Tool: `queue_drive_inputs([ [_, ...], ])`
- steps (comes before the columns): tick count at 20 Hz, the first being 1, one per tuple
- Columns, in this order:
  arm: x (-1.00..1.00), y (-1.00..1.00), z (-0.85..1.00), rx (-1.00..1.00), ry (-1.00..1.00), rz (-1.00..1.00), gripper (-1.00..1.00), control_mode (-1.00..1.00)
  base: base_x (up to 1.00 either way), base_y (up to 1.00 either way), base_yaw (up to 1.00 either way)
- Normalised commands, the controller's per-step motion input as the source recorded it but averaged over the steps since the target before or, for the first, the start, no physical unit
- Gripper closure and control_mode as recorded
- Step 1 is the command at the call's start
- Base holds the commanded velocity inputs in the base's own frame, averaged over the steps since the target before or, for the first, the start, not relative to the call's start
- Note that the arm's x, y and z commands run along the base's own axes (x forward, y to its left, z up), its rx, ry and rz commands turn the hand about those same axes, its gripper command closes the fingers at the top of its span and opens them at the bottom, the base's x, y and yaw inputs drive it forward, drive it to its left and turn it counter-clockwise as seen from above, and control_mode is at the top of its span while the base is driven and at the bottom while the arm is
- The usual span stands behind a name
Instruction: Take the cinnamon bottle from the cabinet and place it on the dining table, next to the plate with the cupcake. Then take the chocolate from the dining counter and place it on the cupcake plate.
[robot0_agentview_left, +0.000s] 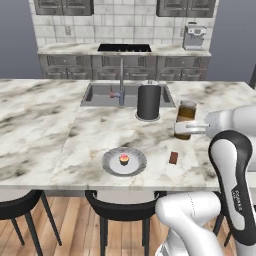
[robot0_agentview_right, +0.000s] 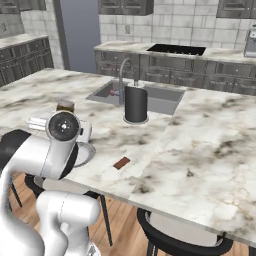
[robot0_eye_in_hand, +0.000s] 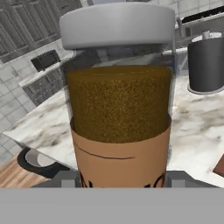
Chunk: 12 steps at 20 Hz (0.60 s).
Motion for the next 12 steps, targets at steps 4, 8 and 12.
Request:
queue_drive_inputs([
  [4,0.14,-0.3,-0.37,0.0,-0.01,0.17,1.0,-1.0,0.0,0.0,0.0],
  [8,0.33,-0.17,-0.35,-0.03,0.0,0.15,1.0,-1.0,0.0,0.0,0.0],
  [12,0.32,-0.05,-0.37,-0.09,0.0,0.24,1.0,-1.0,0.0,0.0,0.0],
])
